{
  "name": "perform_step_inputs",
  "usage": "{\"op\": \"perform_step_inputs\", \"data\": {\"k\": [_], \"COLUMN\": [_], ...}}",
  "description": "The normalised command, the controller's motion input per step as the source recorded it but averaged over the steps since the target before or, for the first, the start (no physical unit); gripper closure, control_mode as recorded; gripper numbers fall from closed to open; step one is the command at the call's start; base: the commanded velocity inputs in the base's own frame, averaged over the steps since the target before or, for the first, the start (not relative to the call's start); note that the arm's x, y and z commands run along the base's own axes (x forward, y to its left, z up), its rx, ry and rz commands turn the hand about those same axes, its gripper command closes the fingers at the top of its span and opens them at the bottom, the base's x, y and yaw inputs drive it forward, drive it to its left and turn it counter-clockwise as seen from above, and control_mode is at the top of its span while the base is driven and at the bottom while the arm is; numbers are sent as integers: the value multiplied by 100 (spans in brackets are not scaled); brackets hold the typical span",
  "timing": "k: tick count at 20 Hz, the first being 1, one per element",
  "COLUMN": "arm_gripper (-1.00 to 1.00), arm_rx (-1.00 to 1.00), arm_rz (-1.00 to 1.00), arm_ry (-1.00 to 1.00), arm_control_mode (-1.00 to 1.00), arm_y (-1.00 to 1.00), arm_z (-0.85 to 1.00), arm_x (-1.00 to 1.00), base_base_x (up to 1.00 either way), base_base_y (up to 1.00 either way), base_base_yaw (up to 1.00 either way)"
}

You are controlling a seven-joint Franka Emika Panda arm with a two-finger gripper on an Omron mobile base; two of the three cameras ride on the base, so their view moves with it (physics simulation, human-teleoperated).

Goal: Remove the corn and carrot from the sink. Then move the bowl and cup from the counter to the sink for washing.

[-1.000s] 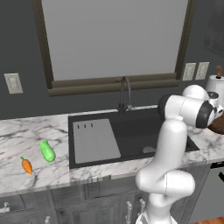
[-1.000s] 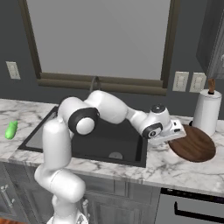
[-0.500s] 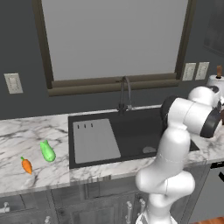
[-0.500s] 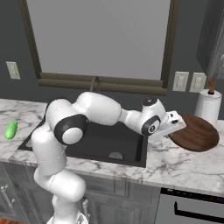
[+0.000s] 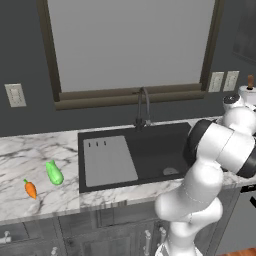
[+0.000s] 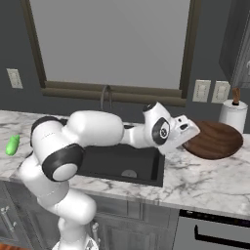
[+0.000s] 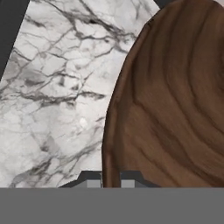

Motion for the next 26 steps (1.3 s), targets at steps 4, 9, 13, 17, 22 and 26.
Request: {"op": "perform_step_inputs", "data": {"k": [4, 9, 13, 17, 22, 26], "arm_gripper": [100, 100, 100, 100, 100, 100], "arm_rx": [-2, 0, 0, 0, 0, 5], "arm_rz": [2, 4, 5, 6, 6, 6], "arm_ry": [24, 25, 21, 17, 16, 12], "arm_control_mode": [-100, -100, -100, -100, -100, -100], "arm_y": [30, 30, 35, 35, 34, 36], "arm_z": [45, 40, 38, 35, 32, 23], "arm_x": [-27, -23, -22, -18, -20, -21], "base_base_x": [0, 0, 0, 0, 0, 0], "base_base_y": [0, 0, 0, 0, 0, 0], "base_base_yaw": [0, 0, 0, 0, 0, 0]}}
